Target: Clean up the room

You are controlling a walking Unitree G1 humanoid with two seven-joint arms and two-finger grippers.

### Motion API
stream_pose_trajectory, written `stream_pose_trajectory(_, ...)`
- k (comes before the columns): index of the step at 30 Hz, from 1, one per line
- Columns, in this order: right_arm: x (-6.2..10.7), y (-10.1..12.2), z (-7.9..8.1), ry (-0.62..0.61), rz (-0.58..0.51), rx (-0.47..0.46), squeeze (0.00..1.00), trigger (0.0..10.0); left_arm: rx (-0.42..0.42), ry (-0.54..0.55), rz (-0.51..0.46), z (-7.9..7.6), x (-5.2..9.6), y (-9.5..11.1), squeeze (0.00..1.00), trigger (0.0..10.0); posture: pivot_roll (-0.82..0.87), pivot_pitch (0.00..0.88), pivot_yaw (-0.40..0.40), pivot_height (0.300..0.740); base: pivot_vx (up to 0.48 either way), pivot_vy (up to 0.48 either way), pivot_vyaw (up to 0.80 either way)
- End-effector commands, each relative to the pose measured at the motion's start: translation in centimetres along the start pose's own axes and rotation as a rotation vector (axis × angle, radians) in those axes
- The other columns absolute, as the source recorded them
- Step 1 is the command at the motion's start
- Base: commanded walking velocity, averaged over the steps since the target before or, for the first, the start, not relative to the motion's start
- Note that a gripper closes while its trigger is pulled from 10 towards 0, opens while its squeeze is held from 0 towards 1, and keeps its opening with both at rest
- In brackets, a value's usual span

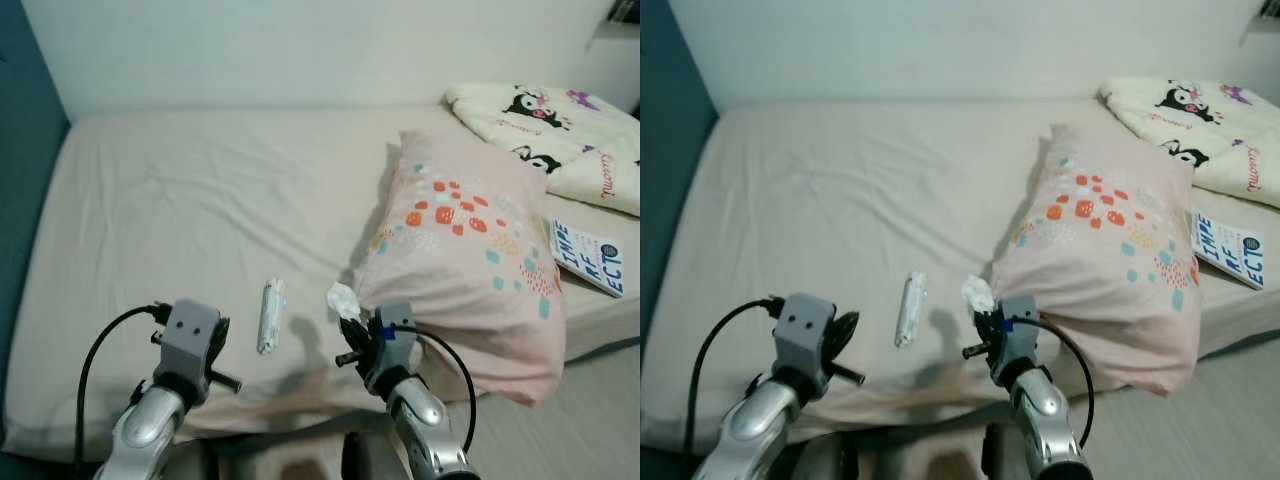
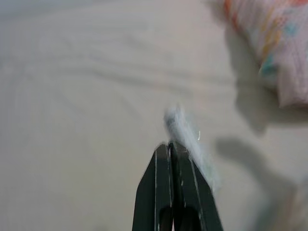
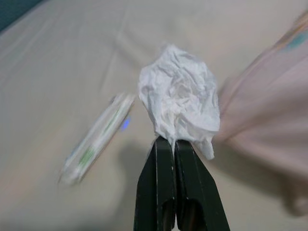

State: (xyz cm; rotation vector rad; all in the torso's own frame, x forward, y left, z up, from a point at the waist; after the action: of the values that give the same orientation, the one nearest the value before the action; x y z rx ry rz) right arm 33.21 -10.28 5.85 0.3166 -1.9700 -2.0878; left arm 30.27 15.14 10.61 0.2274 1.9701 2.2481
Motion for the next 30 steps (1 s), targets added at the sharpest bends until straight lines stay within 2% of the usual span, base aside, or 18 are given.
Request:
stream_pose_trajectory(1, 0.4, 0.9, -0.5, -0.051, -0.043, 0.049, 0.0, 10.0, 0.03, 0.002, 0.018, -0.6, -0.3, -0.8, 0.0, 10.0, 0.0, 0.006, -0.086, 0.597, 0.0, 0.0, 0.0)
stream_pose_trajectory(3, 0.7, 0.9, -0.5, -0.07, -0.048, 0.066, 0.0, 10.0, 0.027, 0.0, 0.016, -0.9, -0.8, -0.8, 0.0, 10.0, 0.0, 0.005, -0.084, 0.597, 0.0, 0.0, 0.0)
stream_pose_trajectory(6, 1.5, 0.6, -1.1, -0.144, -0.042, 0.087, 0.0, 10.0, -0.035, -0.012, 0.055, -1.8, -1.5, -1.6, 0.0, 10.0, -0.01, 0.003, -0.081, 0.597, 0.0, 0.0, 0.0)
stream_pose_trajectory(9, 1.7, 0.5, -1.4, -0.164, -0.038, 0.094, 0.0, 10.0, -0.049, -0.017, 0.076, -2.0, -1.6, -2.0, 0.0, 10.0, -0.01, 0.007, -0.082, 0.597, 0.0, 0.0, 0.0)
stream_pose_trajectory(11, 2.3, 0.5, -3.0, -0.249, -0.018, 0.079, 0.0, 10.0, -0.039, -0.047, 0.16, -2.8, -1.9, -3.8, 0.0, 10.0, -0.01, 0.02, -0.086, 0.597, 0.0, 0.0, 0.0)
stream_pose_trajectory(12, 2.5, 0.4, -3.7, -0.268, -0.007, 0.078, 0.0, 10.0, 0.002, -0.057, 0.228, -3.2, -2.2, -5.1, 0.82, 10.0, -0.02, 0.029, -0.084, 0.597, 0.0, 0.0, 0.0)
stream_pose_trajectory(13, 2.5, 0.4, -3.7, -0.268, -0.007, 0.078, 0.0, 10.0, 0.002, -0.057, 0.228, -3.2, -2.2, -5.1, 0.82, 10.0, -0.02, 0.029, -0.084, 0.597, 0.0, 0.0, 0.0)
stream_pose_trajectory(14, 2.7, 0.4, -4.0, -0.28, 0.003, 0.08, 0.0, 10.0, 0.033, -0.062, 0.273, -3.6, -2.4, -6.0, 1.0, 10.0, -0.02, 0.029, -0.084, 0.597, 0.0, 0.0, 0.0)
stream_pose_trajectory(16, 2.8, 0.5, -4.1, -0.281, 0.006, 0.086, 0.0, 10.0, 0.057, -0.072, 0.27, -4.0, -3.0, -6.2, 1.0, 10.0, -0.02, 0.035, -0.082, 0.597, 0.0, 0.0, 0.0)
stream_pose_trajectory(18, 3.1, 1.0, -4.2, -0.286, 0.0, 0.096, 0.0, 10.0, 0.042, -0.079, 0.278, -4.5, -4.0, -6.7, 1.0, 10.0, -0.04, 0.081, -0.045, 0.597, 0.0, 0.0, 0.0)
stream_pose_trajectory(22, 3.5, 1.4, -4.0, -0.293, -0.011, 0.101, 0.0, 10.0, 0.044, -0.082, 0.3, -4.7, -5.0, -6.9, 1.0, 10.0, -0.06, 0.105, -0.017, 0.597, 0.0, 0.0, 0.0)
stream_pose_trajectory(23, 3.7, 1.4, -3.8, -0.287, -0.013, 0.109, 0.0, 10.0, 0.063, -0.085, 0.308, -5.0, -5.5, -6.8, 1.0, 10.0, -0.08, 0.151, 0.02, 0.597, 0.0, 0.0, 0.0)
stream_pose_trajectory(24, 3.9, 1.5, -3.4, -0.273, -0.014, 0.123, 0.0, 10.0, 0.111, -0.09, 0.32, -5.4, -6.3, -6.5, 1.0, 10.0, -0.08, 0.158, 0.026, 0.597, 0.0, 0.0, 0.0)
stream_pose_trajectory(29, 4.4, 1.7, -3.6, -0.293, -0.016, 0.124, 0.0, 10.0, 0.188, -0.106, 0.308, -6.1, -7.1, -5.6, 1.0, 10.0, -0.1, 0.201, 0.062, 0.597, 0.0, 0.0, 0.0)
stream_pose_trajectory(30, 4.9, 1.7, -4.0, -0.318, -0.014, 0.12, 0.0, 10.0, 0.21, -0.124, 0.316, -6.7, -7.5, -5.4, 1.0, 10.0, -0.1, 0.217, 0.077, 0.597, 0.0, 0.0, 0.0)
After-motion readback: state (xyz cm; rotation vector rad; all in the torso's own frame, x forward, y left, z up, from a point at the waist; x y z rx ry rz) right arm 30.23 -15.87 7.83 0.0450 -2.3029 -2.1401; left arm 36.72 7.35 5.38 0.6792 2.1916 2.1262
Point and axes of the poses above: a point about 5 cm out from each wrist's last joint towards the gripper, its own x axis pointing back from the gripper into the wrist, its own y axis along the axis of the wrist's last joint, z = x × y, the point moved 4 cm from there along -x, pointing out of the wrist towards the gripper, and after that the axes turned 1 degree about x, right-handed, at the moved point
